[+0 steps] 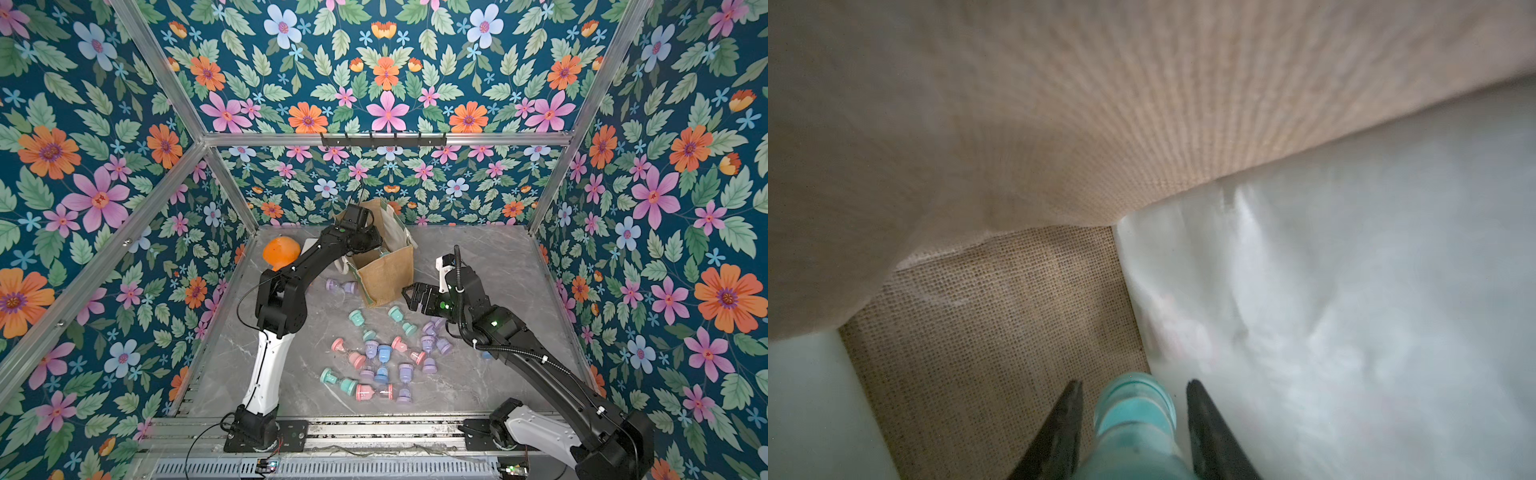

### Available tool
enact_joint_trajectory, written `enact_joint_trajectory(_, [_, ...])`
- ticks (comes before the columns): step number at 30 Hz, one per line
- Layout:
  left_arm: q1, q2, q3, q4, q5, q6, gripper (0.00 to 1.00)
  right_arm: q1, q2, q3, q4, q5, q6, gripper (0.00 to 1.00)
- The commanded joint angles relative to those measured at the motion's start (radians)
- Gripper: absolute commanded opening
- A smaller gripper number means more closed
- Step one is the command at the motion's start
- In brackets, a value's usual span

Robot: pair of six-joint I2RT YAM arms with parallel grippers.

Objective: Put the hourglass into the canvas bag
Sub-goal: Place the hourglass in the canvas bag.

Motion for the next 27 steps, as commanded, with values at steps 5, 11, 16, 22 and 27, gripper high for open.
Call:
enact_joint_trajectory(5, [0.003, 0.035, 0.009, -0.014, 0.023, 0.006, 0.27, -0.001, 0.008, -0.007, 0.023, 0.009, 0.019, 0.99])
enact_joint_trajectory(11, [0.002, 0.020, 0.003, 0.003, 0.046, 0.001, 0.54, -0.001, 0.010, -0.014, 0.021, 0.014, 0.021, 0.99])
enact_joint_trajectory(16, [0.001, -0.011, 0.003, -0.004, 0.044, 0.003, 0.63, -0.001, 0.006, -0.013, 0.011, 0.009, 0.022, 0.99])
enact_joint_trajectory(22, [-0.001, -0.102, 0.000, 0.016, 0.054, -0.003, 0.71, -0.001, -0.004, 0.008, -0.024, -0.001, 0.021, 0.99])
enact_joint_trajectory(27, [-0.002, -0.225, -0.037, 0.027, 0.023, 0.004, 0.74, -0.002, -0.003, 0.031, -0.058, -0.016, 0.018, 0.99])
